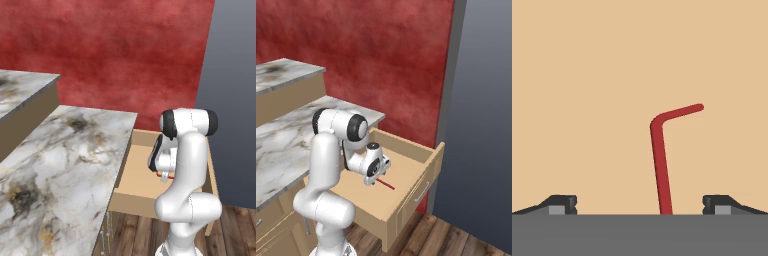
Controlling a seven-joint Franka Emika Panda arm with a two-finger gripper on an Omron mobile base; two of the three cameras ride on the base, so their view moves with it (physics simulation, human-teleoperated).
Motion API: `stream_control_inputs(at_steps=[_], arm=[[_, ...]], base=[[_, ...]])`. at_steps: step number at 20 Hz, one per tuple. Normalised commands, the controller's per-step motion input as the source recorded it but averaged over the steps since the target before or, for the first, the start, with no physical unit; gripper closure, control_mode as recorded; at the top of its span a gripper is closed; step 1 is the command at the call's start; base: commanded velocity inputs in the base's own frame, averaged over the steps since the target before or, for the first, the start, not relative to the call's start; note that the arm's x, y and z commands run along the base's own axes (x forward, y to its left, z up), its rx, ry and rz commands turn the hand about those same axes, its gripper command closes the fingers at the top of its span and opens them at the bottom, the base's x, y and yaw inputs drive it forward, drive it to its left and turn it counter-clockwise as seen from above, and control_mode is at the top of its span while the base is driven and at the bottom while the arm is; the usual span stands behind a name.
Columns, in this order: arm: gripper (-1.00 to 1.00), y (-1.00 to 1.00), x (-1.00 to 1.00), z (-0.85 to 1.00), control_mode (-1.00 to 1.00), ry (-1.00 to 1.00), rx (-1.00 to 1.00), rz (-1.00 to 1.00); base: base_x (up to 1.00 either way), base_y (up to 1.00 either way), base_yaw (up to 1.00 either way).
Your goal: Take a straw from the drawer in front and place it inside the glass cup on the dining counter.
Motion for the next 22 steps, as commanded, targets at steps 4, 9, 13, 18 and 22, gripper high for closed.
stream_control_inputs(at_steps=[4,9,13,18,22], arm=[[-1.00,0.00,0.05,-0.14,-1.00,0.00,0.00,0.00],[-1.00,0.00,0.04,-0.13,-1.00,0.00,0.00,0.00],[-1.00,0.00,0.05,-0.14,-1.00,0.00,0.00,0.00],[-1.00,0.00,0.04,-0.13,-1.00,0.00,0.00,0.00],[-1.00,0.00,0.04,-0.12,-1.00,0.00,0.00,0.00]], base=[[0.00,0.00,0.00],[0.00,0.00,0.00],[0.00,0.00,0.00],[0.00,0.00,0.00],[0.00,0.00,0.00]])
